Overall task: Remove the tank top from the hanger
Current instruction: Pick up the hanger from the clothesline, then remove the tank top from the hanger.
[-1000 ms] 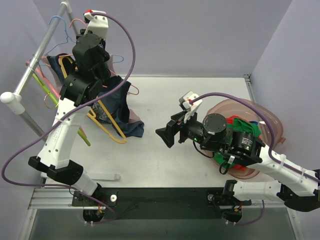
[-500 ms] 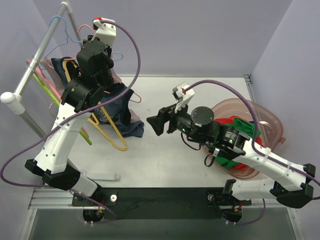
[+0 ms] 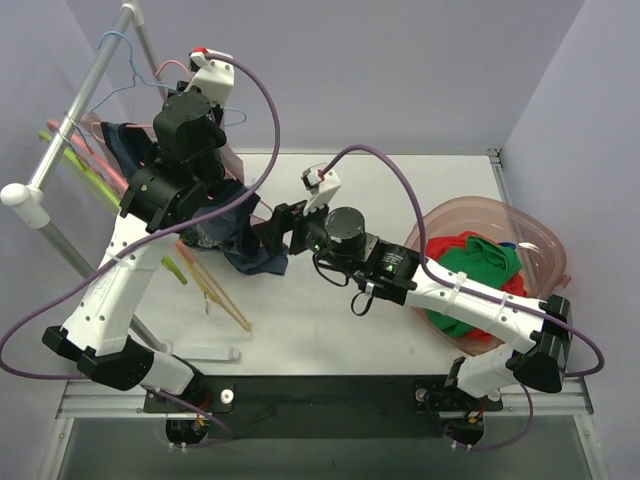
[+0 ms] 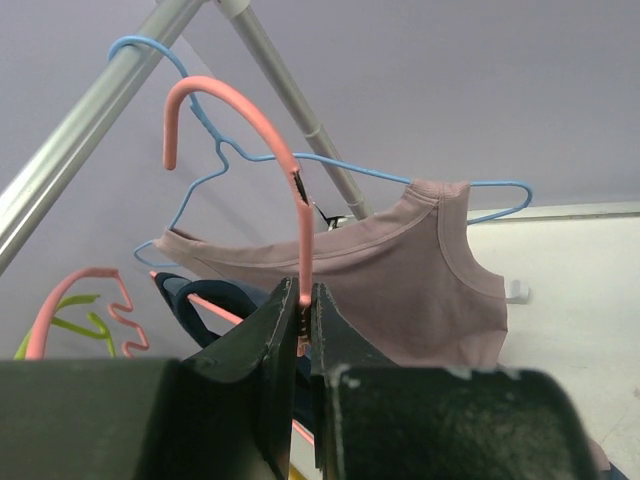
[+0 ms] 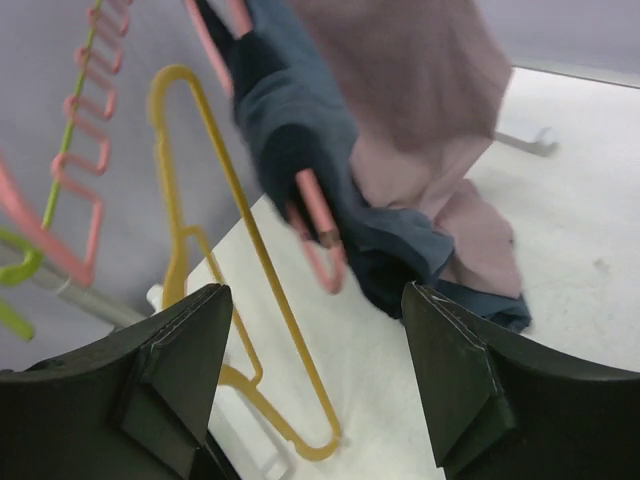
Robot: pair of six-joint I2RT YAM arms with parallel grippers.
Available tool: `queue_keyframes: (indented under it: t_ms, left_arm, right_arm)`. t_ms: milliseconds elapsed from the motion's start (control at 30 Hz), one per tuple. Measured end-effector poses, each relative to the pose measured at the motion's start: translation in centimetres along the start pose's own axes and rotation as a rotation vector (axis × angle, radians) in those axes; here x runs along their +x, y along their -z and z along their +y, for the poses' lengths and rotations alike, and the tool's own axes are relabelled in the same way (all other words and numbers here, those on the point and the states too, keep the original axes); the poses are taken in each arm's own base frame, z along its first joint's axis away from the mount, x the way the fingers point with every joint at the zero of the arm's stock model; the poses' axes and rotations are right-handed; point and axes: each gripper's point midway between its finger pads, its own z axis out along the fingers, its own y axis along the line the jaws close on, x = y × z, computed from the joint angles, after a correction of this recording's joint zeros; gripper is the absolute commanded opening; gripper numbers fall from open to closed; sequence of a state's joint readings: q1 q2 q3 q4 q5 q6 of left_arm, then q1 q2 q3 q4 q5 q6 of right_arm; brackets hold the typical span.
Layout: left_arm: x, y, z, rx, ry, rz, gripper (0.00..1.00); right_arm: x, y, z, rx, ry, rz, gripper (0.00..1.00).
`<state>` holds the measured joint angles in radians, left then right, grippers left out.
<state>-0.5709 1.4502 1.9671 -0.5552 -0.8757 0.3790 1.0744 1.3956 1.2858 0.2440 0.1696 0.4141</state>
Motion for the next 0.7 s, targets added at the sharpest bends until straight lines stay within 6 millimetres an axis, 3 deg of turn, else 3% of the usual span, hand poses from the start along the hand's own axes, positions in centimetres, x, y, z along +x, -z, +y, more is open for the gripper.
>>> queue_keyframes:
  t_ms: [100, 233, 333, 400, 567, 700]
  left_arm:
    - [0.3, 0.0, -0.4, 0.007, -0.008, 0.003, 0.0]
    - [0.4, 0.0, -0.9, 0.022, -0.016, 0.002, 0.0]
    - [0.2, 0.2, -1.2, 0.031, -0.021, -0.003, 0.0]
    - [0.2, 0.3, -1.4, 0.037, -0.026, -0.005, 0.0]
    - [-0.3, 1.1, -2.3, 0.062, -0.044, -0.017, 0.0]
    - [-0.9, 2.3, -3.8, 0.093, -0.054, -0.03, 0.0]
  right_arm:
    - [1.8, 0.2, 2.1, -0.073, 0.038, 0.034, 0.72]
    - [5.7, 1.2, 4.5, -0.17, 0.118, 0.08, 0.72]
    - [9.8, 2.1, 4.3, -0.191, 0.166, 0.147, 0.69]
    - [11.2, 2.2, 3.1, -0.161, 0.185, 0.173, 0.67]
    - [10.5, 2.0, 1.3, -0.075, 0.203, 0.113, 0.61]
    - [8.7, 2.6, 0.2, -0.035, 0.177, 0.005, 0.63]
